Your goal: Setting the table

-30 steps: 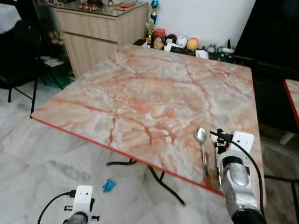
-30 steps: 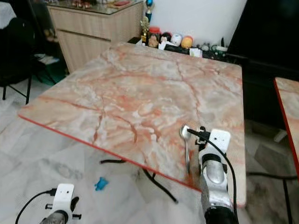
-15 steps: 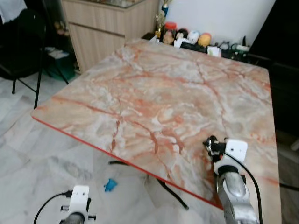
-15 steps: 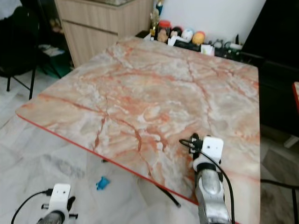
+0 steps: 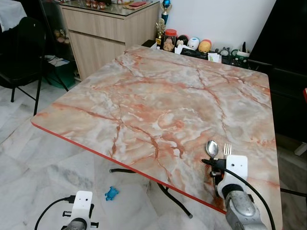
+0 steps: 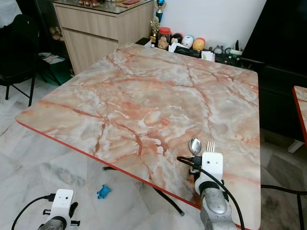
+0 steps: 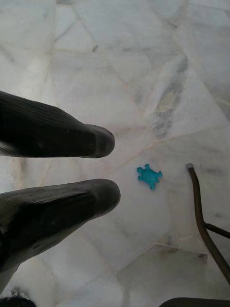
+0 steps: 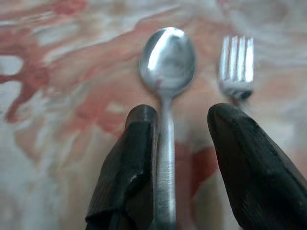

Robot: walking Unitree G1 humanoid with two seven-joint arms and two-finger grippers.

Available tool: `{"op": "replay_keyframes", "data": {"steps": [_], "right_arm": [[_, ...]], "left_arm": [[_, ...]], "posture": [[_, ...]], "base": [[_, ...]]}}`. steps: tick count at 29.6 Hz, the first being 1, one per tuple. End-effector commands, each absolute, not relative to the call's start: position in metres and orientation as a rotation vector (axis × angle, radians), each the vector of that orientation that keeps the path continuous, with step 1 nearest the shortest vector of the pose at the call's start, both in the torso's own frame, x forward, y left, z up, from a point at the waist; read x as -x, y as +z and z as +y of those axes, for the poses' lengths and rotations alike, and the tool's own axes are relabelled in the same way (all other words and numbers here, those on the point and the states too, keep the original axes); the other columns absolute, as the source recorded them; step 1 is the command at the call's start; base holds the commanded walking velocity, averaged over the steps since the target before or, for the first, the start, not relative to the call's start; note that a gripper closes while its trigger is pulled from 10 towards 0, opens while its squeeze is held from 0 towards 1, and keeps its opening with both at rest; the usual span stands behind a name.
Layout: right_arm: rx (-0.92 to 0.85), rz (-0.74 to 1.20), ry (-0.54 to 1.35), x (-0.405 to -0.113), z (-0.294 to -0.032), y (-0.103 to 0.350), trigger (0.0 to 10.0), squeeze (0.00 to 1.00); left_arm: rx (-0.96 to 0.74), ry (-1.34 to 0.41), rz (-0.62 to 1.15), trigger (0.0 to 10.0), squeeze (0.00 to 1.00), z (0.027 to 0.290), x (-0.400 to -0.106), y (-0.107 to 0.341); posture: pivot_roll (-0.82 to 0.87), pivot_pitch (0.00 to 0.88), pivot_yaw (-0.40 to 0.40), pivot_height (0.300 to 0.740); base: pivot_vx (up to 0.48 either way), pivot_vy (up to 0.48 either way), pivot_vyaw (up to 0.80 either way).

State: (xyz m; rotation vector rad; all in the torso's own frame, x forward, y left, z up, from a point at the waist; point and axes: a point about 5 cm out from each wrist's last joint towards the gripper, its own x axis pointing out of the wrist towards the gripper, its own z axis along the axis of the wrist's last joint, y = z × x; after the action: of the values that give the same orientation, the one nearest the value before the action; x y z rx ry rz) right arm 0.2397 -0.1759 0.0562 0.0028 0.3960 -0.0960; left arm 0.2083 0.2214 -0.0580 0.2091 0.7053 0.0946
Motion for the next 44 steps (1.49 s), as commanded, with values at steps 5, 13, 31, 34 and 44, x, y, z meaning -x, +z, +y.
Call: {"op": "replay_keyframes", "data": {"steps": [5,13,31,34,44], "right_arm": [[-0.009,0.353,-0.041,-0.249,-0.171,0.074,10.0,0.43],[0.000,0.388,-0.047,-0.247,-0.172,0.081,10.0,1.00],[-0.037,0.504,-0.064,-0.245,-0.174,0.075,10.0,0.00],[-0.037,0.492,-0.074,-0.247,-0.175,0.074,10.0,0.00],[-0.049,0.494,-0.074,-0.252,-0.176,0.066,10.0,0.00]], "left_arm": [[-0.224,0.078,0.702,10.0,0.00,0.219,-0.211,-0.057],[-0.223,0.072,0.711,10.0,0.00,0.218,-0.208,-0.059],[-0.227,0.067,0.715,10.0,0.00,0.217,-0.208,-0.059],[-0.227,0.067,0.713,10.0,0.00,0.217,-0.208,-0.059],[-0.229,0.069,0.716,10.0,0.00,0.217,-0.207,-0.060]], "posture": [[0.13,0.000,-0.062,0.740],[0.12,0.000,-0.062,0.740],[0.12,0.000,-0.066,0.740],[0.12,0.000,-0.067,0.740],[0.13,0.002,-0.066,0.740]], "base": [[0.000,0.000,0.00],[0.000,0.000,0.00],[0.000,0.000,0.00],[0.000,0.000,0.00],[0.000,0.000,0.00]]}}
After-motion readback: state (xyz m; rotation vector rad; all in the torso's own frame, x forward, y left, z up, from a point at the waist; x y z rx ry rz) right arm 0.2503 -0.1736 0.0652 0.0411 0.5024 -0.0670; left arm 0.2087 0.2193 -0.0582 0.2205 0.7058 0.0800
